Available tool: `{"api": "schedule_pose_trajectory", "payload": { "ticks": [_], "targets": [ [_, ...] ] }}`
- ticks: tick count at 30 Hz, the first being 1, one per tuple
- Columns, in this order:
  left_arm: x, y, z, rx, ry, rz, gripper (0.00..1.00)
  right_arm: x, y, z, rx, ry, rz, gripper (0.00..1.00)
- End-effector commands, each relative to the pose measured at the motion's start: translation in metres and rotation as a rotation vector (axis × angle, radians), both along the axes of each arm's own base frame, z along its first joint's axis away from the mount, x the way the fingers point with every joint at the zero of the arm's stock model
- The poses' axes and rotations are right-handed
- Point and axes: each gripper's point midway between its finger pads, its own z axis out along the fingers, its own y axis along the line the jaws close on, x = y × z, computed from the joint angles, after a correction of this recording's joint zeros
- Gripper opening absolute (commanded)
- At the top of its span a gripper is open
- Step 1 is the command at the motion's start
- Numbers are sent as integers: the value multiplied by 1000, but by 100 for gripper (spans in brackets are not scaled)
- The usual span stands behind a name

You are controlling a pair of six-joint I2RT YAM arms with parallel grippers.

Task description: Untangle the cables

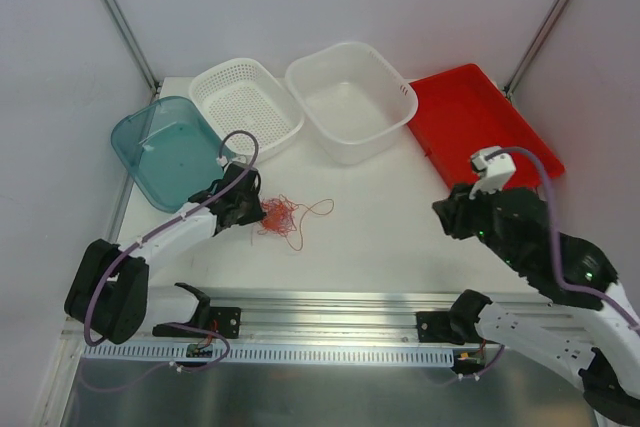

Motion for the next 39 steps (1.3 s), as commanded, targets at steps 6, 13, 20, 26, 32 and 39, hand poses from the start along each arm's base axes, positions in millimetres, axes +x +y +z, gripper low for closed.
{"api": "schedule_pose_trajectory", "payload": {
  "ticks": [6,13,20,26,32,39],
  "targets": [
    [-28,-54,24,-101,-45,-247,16,24,110,-76,88,192,239,73],
    [-44,-73,23,-151,-28,-324,16,36,186,-121,113,266,486,66],
    [-51,-83,23,-162,-27,-373,16,50,232,-150,81,315,630,51],
    [-52,-86,24,-170,-30,-394,16,61,259,-177,50,376,697,44],
    [-54,-88,26,-178,-34,-416,16,71,270,-197,16,399,705,44],
    [-55,-87,25,-177,-31,-418,16,67,274,-221,-2,452,723,44]
  ]
}}
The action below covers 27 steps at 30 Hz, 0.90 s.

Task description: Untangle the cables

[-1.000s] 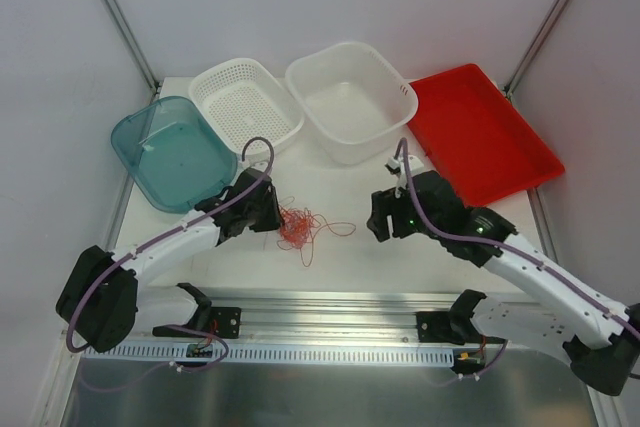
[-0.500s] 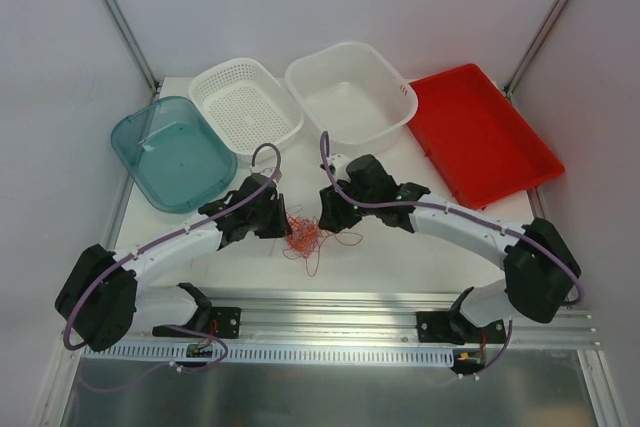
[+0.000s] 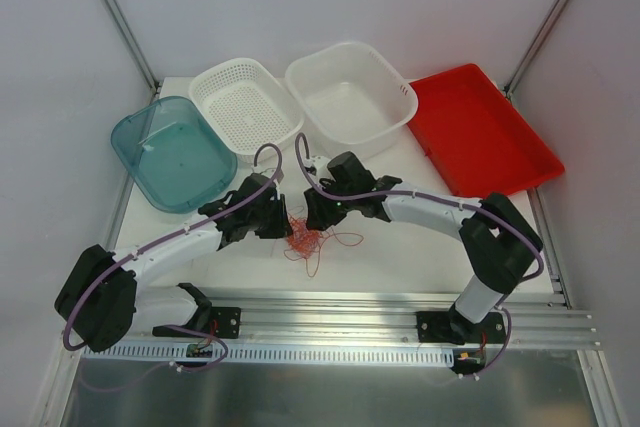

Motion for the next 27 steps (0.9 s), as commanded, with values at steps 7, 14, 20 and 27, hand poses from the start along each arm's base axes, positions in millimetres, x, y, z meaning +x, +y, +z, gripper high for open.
{"api": "schedule_pose_trajectory", "payload": {
  "ticks": [7,14,20,27],
  "targets": [
    [0,-2,2,-8,-23,-1,16,-3,15,12,64,-45,52,9],
    [4,20,-8,47,-39,126,15,-4,-15,51,60,-158,-10,1],
    [2,43,-16,87,-43,253,12,-2,-64,97,27,-294,-149,1],
    [1,59,-17,105,-55,314,2,-7,-127,177,107,-465,-325,1]
  ]
}}
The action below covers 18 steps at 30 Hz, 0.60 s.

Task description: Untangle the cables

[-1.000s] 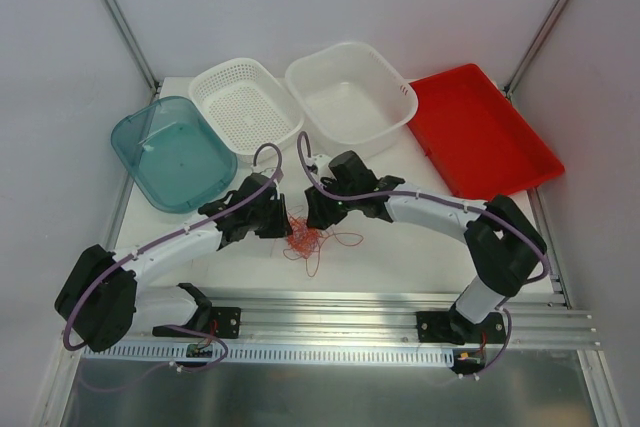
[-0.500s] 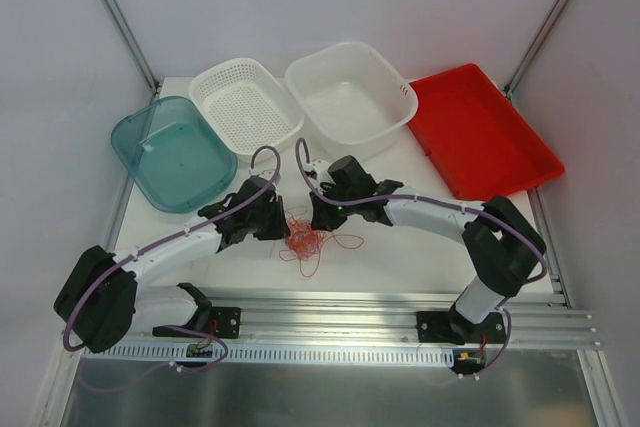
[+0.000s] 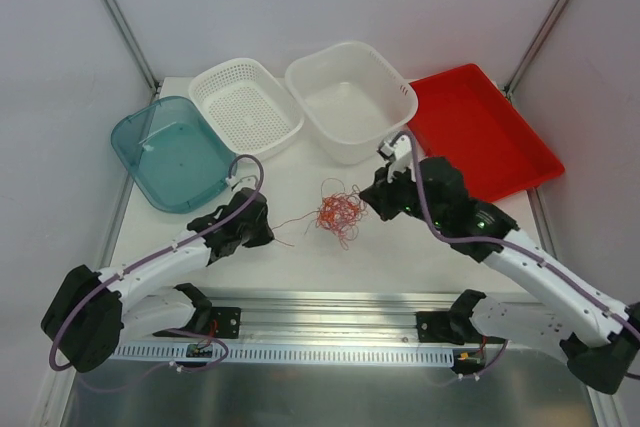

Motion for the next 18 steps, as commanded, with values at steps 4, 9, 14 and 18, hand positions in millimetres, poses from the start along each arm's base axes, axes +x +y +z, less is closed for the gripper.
{"api": "schedule_pose_trajectory", "payload": {
  "ticks": [4,9,14,18],
  "targets": [
    [3,9,12,-18,-35,47,5,0,-40,29,9,-52,-107,1],
    [2,-5,43,-83,-110,-63,14,1,-21,-16,-17,83,-88,1],
    [-15,-30,70,-199,-143,-236,37,-3,6,-56,3,216,-20,1],
    [-22,-47,87,-236,-213,-381,65,1,17,-87,-49,291,-9,1]
  ]
}}
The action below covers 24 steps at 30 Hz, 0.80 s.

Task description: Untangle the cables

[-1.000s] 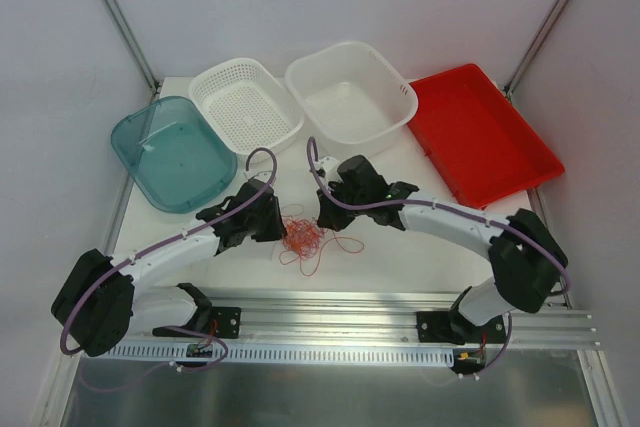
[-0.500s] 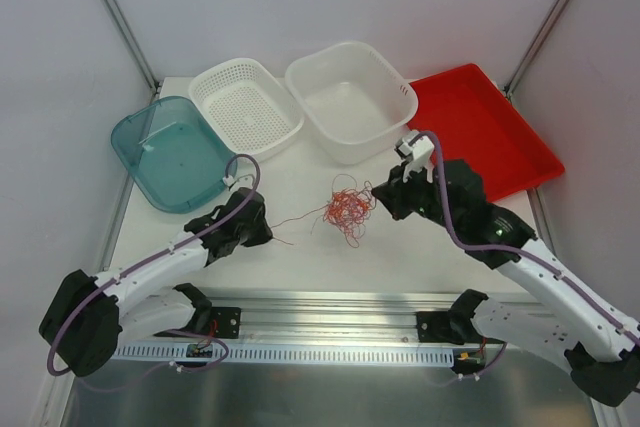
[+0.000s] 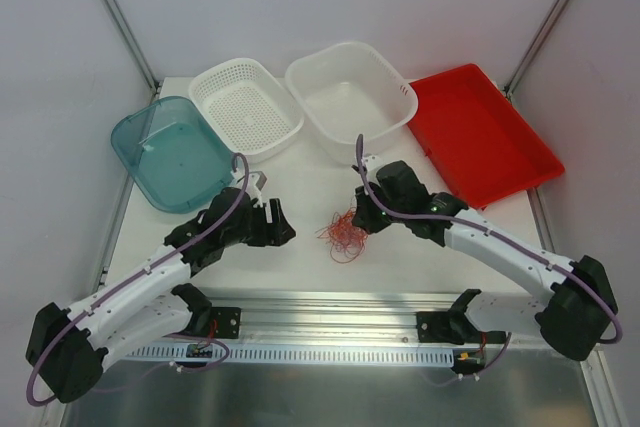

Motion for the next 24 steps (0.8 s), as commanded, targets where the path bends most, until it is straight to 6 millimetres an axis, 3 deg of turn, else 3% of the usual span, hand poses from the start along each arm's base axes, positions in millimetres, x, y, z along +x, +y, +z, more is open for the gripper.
{"api": "schedule_pose_trajectory", "payload": {
  "ticks": [1,4,8,11,12,16,22,24],
  "targets": [
    [-4,-27,33,-68,-105,-181,70,6,22,8,85,10,22,1],
    [-6,-45,40,-70,-142,-270,75,11,14,-1,43,17,-32,13],
    [-4,-70,44,-18,-188,-359,77,12,-3,3,23,-4,-96,49],
    [4,-87,51,25,-231,-414,77,7,-15,10,35,-13,-131,63],
    [6,-97,62,30,-270,-441,77,5,-19,11,32,-9,-146,66],
    [19,-120,65,121,-357,-554,77,14,-59,23,12,-74,-338,83],
    [24,-159,66,180,-447,-748,73,18,-114,18,-21,-91,-594,89],
    [25,-171,60,194,-453,-800,70,14,-123,11,-20,-68,-630,89]
  ]
}}
